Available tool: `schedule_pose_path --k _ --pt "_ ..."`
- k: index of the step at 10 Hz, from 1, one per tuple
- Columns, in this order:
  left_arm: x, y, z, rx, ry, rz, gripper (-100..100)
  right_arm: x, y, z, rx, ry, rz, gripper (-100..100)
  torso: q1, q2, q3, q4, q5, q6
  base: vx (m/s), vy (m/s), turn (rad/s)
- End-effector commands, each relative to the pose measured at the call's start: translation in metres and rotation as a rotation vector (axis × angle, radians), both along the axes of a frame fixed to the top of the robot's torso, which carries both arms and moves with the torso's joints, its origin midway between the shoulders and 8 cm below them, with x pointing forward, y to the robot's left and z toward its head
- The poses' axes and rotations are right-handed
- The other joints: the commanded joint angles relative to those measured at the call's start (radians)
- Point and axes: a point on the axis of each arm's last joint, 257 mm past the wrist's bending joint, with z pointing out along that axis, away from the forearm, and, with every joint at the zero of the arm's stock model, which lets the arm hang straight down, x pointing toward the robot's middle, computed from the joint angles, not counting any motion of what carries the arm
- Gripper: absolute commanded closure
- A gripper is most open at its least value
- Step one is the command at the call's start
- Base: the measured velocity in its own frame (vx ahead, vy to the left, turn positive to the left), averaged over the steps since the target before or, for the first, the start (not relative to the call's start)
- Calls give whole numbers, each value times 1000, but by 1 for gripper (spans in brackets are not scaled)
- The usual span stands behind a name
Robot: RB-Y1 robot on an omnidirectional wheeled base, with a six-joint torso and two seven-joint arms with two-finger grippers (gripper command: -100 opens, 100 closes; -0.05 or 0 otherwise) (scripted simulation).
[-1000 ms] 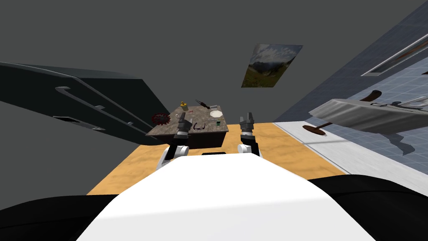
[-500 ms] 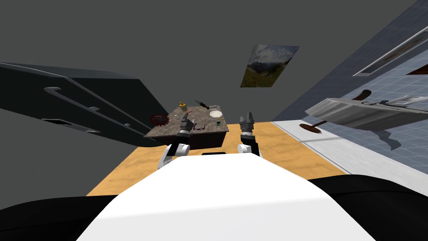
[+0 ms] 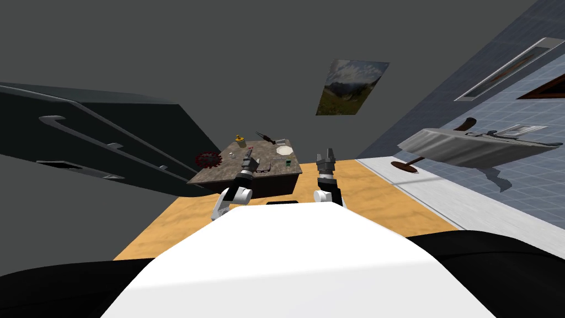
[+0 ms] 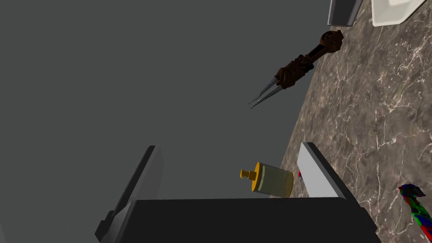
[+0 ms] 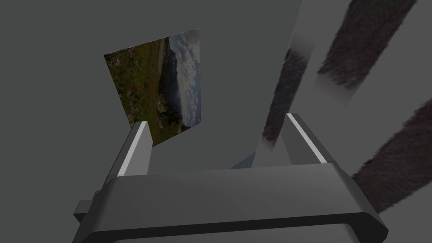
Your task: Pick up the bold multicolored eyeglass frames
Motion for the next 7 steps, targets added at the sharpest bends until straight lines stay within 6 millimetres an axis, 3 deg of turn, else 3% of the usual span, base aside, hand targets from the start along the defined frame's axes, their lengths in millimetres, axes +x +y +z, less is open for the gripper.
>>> schedule_pose_path --k 1,7 --pt "5 -1 -12 -7 48 -1 -100 0 0 0 0 0 0 0 0 0 0 0 0 0 6 27 -32" --pt "17 -16 -38 -50 181 -24 -100 0 0 0 0 0 0 0 -1 0 0 0 0 0 6 27 -43"
